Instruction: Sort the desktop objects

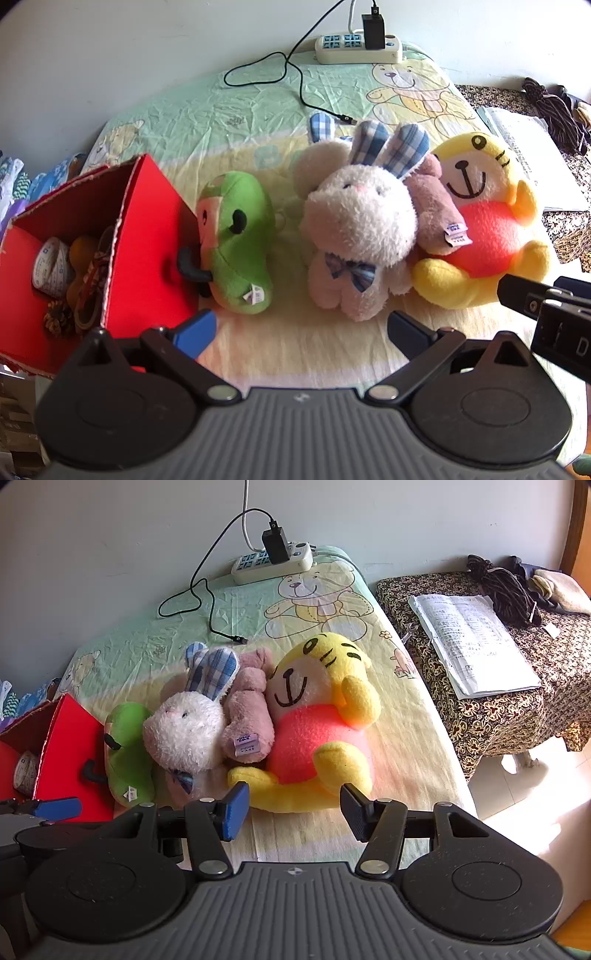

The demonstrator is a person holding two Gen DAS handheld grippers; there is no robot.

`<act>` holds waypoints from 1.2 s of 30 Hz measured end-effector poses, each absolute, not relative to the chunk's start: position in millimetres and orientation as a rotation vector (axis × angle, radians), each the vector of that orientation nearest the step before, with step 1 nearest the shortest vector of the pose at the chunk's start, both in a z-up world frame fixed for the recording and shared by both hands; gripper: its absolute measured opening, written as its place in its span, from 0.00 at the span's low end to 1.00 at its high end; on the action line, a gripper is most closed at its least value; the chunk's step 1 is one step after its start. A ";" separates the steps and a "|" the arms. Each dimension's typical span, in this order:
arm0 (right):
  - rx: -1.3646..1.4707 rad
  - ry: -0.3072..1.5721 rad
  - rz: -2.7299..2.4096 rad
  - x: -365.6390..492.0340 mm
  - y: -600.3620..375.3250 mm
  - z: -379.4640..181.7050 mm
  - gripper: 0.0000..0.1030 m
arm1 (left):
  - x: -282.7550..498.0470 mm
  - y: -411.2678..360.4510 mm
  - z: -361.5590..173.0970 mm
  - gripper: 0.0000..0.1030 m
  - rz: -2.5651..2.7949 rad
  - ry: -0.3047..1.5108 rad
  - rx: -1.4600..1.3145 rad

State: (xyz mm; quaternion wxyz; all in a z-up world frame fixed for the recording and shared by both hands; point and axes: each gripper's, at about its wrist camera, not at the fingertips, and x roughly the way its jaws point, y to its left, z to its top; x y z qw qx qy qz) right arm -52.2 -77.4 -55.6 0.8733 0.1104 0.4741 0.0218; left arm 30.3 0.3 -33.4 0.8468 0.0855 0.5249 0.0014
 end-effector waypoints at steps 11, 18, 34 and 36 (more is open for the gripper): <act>0.233 0.994 0.047 -49.9 -75.9 -57.7 0.56 | 32.5 0.1 -35.2 0.97 -0.001 1.118 0.190; 0.243 0.988 0.057 -49.0 -78.0 -59.4 0.56 | 33.9 1.6 -36.1 0.97 -0.014 1.118 0.181; 0.450 0.863 0.138 0.8 -185.7 -73.9 0.56 | 48.9 -44.9 -15.6 0.96 -0.437 0.990 -0.013; 0.492 0.894 0.211 10.3 -189.4 -86.2 0.56 | 52.2 -53.0 -24.7 0.96 -0.478 1.031 -0.043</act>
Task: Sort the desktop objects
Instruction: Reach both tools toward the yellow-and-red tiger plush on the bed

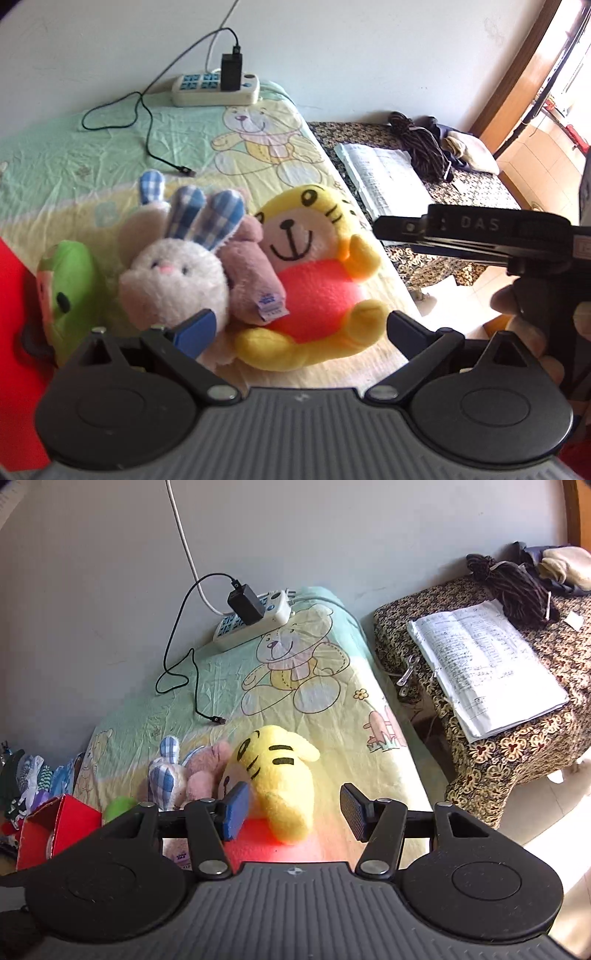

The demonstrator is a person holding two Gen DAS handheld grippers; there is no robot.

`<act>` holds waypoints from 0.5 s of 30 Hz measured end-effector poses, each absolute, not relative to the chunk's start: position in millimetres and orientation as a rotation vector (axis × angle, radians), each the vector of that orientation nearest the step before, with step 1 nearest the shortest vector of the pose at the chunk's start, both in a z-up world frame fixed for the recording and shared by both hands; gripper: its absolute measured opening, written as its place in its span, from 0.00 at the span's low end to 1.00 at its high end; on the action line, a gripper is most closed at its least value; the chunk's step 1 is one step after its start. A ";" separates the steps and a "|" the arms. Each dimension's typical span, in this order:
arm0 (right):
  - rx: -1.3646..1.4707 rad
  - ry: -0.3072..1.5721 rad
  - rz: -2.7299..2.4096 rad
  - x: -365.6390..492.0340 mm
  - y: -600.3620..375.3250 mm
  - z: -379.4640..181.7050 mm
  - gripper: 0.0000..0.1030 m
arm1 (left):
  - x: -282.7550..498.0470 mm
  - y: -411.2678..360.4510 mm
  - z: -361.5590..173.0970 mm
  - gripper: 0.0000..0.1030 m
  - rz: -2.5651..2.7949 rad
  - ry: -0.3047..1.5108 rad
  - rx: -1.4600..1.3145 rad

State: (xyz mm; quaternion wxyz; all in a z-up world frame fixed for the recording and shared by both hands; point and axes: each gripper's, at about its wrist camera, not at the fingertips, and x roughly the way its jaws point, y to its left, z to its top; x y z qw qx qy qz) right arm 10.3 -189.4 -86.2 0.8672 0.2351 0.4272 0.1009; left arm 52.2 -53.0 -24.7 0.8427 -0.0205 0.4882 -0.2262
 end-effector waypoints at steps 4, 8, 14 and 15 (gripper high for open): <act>0.489 0.936 0.286 27.7 -182.2 -103.8 0.56 | 56.1 -65.6 -42.8 0.95 -0.509 1.093 -0.052; 0.489 0.978 0.350 38.9 -173.2 -118.7 0.57 | 55.6 -70.0 -50.4 0.95 -0.509 1.108 -0.052; 0.619 0.998 0.387 42.2 -184.8 -133.2 0.48 | 57.8 -70.8 -59.4 0.95 -0.490 1.134 -0.049; 0.647 0.992 0.395 40.3 -189.3 -133.1 0.44 | 57.9 -70.4 -60.1 0.95 -0.492 1.138 -0.054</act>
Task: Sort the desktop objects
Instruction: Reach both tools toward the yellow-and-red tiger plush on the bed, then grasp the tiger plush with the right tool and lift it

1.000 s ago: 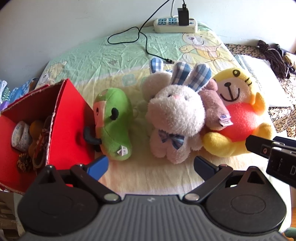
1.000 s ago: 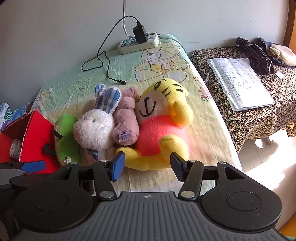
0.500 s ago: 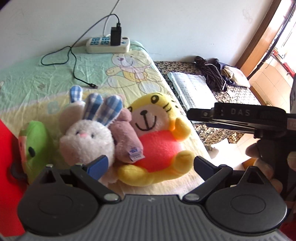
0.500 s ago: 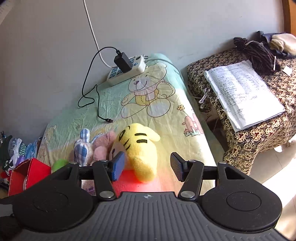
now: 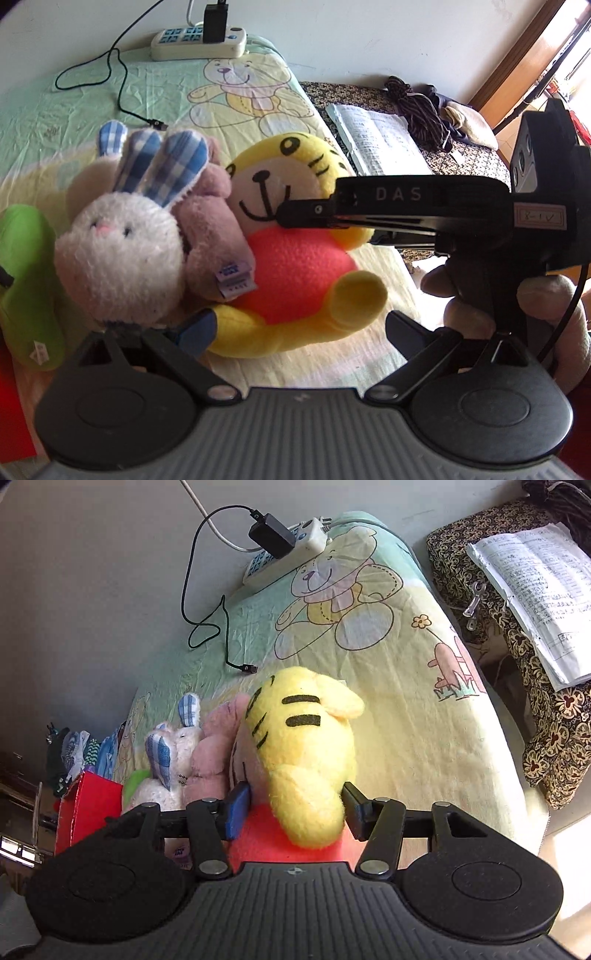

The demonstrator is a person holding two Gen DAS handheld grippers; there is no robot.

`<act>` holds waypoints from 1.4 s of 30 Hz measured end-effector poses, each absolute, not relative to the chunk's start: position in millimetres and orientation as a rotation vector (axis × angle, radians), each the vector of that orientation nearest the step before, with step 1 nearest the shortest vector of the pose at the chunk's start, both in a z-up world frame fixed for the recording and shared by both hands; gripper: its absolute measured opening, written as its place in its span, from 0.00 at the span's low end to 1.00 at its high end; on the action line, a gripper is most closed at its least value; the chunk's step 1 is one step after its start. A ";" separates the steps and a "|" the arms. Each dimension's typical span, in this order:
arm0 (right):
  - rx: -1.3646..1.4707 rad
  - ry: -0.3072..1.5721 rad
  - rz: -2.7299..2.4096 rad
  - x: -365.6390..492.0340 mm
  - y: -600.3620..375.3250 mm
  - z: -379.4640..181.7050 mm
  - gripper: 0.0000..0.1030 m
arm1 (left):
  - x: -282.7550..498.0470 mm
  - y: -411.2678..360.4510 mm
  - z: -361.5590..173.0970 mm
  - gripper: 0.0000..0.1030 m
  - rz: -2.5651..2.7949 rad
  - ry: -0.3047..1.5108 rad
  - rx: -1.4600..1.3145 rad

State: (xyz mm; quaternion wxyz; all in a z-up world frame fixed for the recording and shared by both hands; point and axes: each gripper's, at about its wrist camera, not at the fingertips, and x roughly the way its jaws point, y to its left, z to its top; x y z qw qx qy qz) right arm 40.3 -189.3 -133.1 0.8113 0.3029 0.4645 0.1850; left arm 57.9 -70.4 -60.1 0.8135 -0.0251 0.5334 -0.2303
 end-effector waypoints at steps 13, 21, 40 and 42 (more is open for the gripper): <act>0.718 0.993 0.333 -1.6 -235.0 -124.8 0.33 | 45.0 -97.7 -60.8 0.96 -0.629 1.127 -0.018; 0.743 0.974 0.322 -30.2 -247.2 -123.5 0.32 | 50.0 -124.0 -80.7 0.97 -0.697 1.153 0.033; 0.670 0.892 0.331 -94.4 -213.4 -68.9 0.30 | -9.0 -95.1 -44.1 0.78 -0.770 1.071 0.024; 0.653 0.878 0.348 -98.9 -201.8 -57.9 0.30 | -19.5 -82.0 -34.5 0.78 -0.768 1.042 0.023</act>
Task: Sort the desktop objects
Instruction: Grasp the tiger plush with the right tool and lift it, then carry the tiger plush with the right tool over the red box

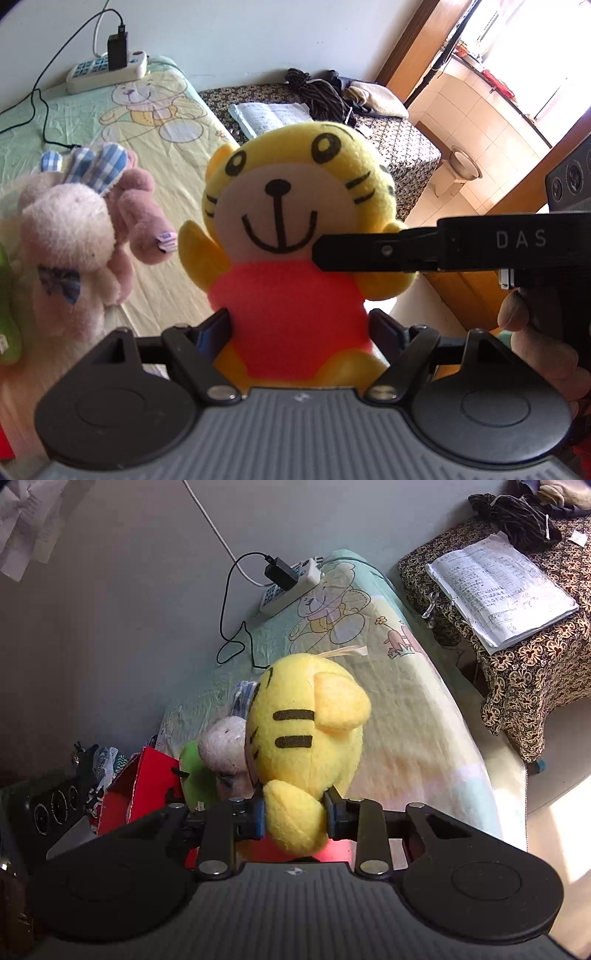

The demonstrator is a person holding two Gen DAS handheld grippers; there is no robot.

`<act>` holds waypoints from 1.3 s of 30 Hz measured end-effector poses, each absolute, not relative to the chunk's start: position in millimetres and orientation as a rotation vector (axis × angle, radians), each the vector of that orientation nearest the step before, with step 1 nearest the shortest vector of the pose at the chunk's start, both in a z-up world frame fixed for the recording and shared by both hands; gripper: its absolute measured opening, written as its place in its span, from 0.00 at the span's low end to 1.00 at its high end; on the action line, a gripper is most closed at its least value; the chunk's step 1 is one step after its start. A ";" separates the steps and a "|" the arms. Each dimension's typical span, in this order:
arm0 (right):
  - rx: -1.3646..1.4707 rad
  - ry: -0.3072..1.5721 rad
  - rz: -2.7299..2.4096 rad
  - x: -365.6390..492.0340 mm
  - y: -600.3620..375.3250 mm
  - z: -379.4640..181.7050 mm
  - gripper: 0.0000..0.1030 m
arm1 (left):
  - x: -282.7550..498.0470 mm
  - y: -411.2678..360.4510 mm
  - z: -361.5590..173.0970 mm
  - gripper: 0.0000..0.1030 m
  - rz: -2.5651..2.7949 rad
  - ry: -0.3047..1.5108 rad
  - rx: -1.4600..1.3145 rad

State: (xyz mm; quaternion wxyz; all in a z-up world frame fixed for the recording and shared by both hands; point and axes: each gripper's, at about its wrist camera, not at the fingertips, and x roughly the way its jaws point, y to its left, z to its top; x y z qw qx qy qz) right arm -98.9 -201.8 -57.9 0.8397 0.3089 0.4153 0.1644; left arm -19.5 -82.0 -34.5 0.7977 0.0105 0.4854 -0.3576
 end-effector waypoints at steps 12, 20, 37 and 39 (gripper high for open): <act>0.566 0.743 0.488 -108.1 -85.1 9.9 0.30 | -49.6 54.4 33.5 0.78 -0.707 0.847 -0.043; 0.521 0.707 0.555 -87.1 12.5 31.7 0.30 | -41.3 159.5 56.0 0.78 -0.634 0.769 -0.091; 0.249 0.905 0.436 -35.0 138.7 12.0 0.30 | 17.2 241.8 2.8 0.78 -0.610 0.893 -0.150; 0.188 0.941 0.418 -28.7 148.7 11.9 0.31 | 22.1 243.7 -3.9 0.79 -0.621 0.913 -0.176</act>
